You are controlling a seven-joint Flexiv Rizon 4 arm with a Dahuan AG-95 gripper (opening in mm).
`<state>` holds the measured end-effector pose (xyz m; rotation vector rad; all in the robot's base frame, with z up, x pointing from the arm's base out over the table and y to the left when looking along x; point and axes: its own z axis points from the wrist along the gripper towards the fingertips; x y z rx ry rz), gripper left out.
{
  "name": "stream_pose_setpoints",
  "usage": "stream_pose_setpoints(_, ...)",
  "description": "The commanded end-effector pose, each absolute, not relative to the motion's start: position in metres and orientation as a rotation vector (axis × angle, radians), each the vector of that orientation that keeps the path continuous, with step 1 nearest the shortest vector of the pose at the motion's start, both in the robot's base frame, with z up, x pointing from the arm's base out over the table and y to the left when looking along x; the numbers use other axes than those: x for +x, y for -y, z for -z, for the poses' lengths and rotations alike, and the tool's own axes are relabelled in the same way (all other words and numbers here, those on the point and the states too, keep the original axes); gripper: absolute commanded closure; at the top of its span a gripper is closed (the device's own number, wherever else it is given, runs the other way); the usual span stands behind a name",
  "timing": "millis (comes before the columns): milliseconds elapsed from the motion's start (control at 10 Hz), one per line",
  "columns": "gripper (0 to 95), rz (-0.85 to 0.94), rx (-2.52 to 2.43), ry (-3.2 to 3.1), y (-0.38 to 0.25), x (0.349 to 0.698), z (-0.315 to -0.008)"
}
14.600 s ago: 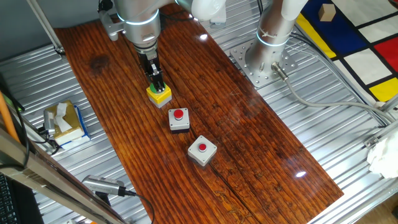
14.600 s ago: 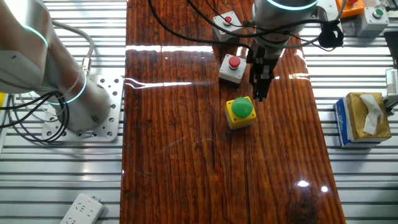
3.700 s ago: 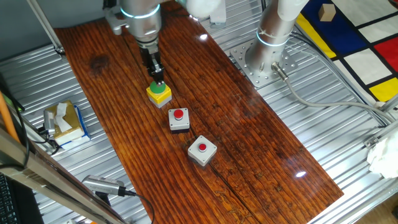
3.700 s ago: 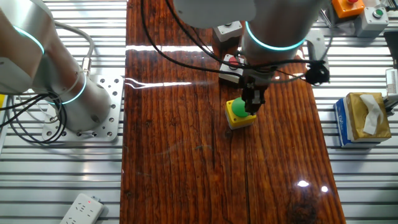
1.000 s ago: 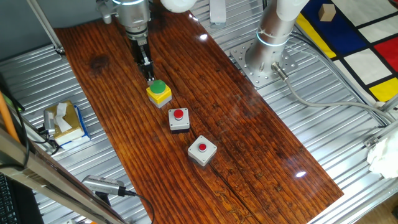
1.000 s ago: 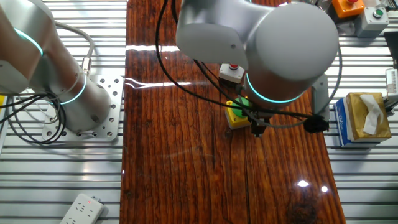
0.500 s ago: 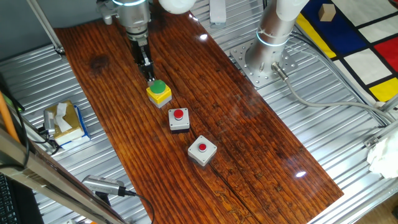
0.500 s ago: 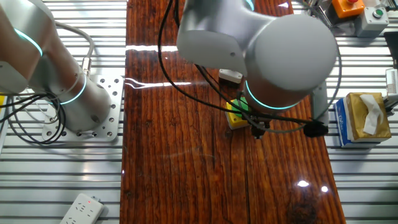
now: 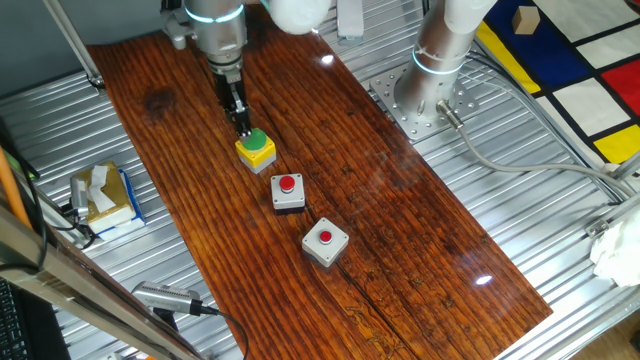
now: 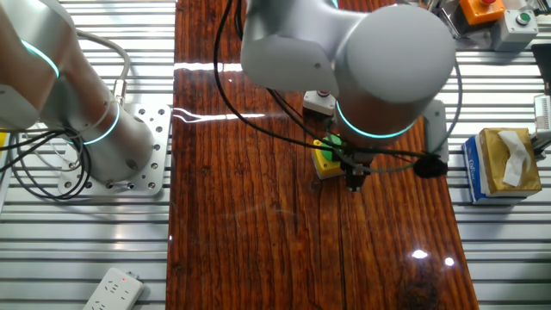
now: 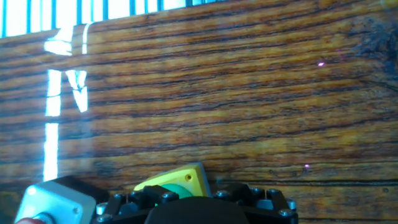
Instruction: Press three buttons from left to right in sequence
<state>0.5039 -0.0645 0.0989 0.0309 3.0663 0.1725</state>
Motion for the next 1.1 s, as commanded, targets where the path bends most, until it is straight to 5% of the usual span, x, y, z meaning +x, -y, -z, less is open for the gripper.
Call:
stream_pose_setpoints(100, 19.0, -0.138, 0.027, -3.065, 0.064, 0.503, -0.097)
stream_pose_setpoints(1100, 19.0, -0.090, 0.014, -3.067, 0.075, 0.500, -0.095)
